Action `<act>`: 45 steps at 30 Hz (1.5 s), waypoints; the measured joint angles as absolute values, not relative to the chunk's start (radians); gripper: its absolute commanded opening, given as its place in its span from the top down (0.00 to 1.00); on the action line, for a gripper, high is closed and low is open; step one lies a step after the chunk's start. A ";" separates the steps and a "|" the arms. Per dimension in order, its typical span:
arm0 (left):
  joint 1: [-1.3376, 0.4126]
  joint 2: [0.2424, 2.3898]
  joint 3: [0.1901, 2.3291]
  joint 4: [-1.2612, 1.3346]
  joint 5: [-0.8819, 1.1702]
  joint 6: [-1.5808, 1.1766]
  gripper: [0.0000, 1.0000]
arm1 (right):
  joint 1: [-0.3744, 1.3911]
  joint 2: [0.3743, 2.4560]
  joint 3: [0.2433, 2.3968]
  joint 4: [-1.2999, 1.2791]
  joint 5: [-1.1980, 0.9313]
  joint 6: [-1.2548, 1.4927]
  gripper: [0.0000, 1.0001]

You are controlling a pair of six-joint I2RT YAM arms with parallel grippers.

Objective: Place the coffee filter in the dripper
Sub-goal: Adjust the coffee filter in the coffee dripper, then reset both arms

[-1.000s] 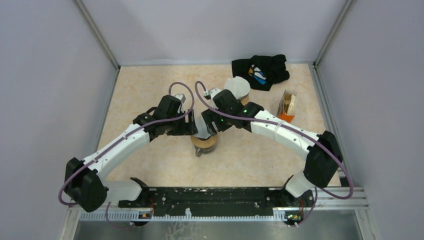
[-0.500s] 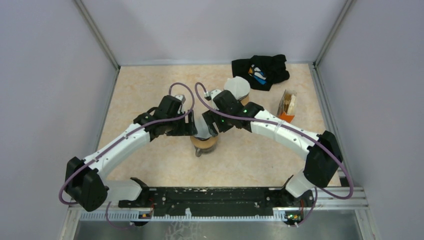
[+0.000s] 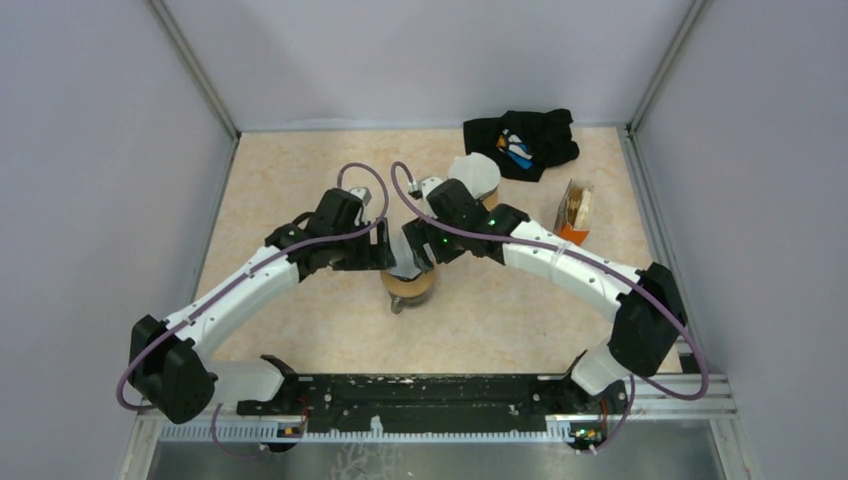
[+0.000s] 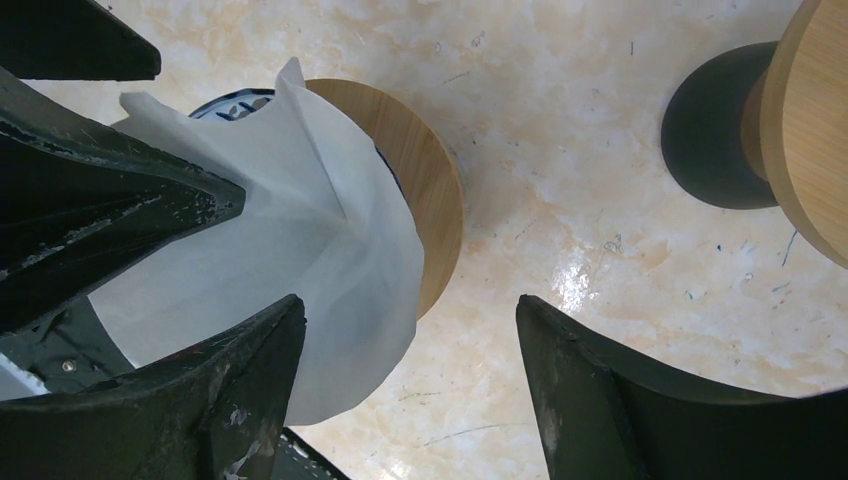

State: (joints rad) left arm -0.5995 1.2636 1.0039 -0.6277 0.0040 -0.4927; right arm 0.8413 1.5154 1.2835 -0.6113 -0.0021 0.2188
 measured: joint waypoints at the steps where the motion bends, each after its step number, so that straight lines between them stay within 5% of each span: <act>1: -0.599 1.262 1.005 -0.628 0.006 -0.493 0.14 | 0.841 1.512 1.283 -0.609 -0.002 0.220 0.22; 21: -0.545 1.095 1.019 -0.602 0.033 -0.490 0.08 | 0.812 1.307 1.266 -0.554 0.168 0.238 0.16; 45: -0.301 0.609 0.859 -0.490 -0.273 -0.352 0.00 | 0.375 0.746 0.895 -0.489 0.379 0.201 0.02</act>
State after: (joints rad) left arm -0.3008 0.6090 0.8593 -0.4896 -0.2729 -0.3519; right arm 0.3748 0.7456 0.8951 -0.4892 0.3794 0.2008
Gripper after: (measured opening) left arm 0.994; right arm 0.974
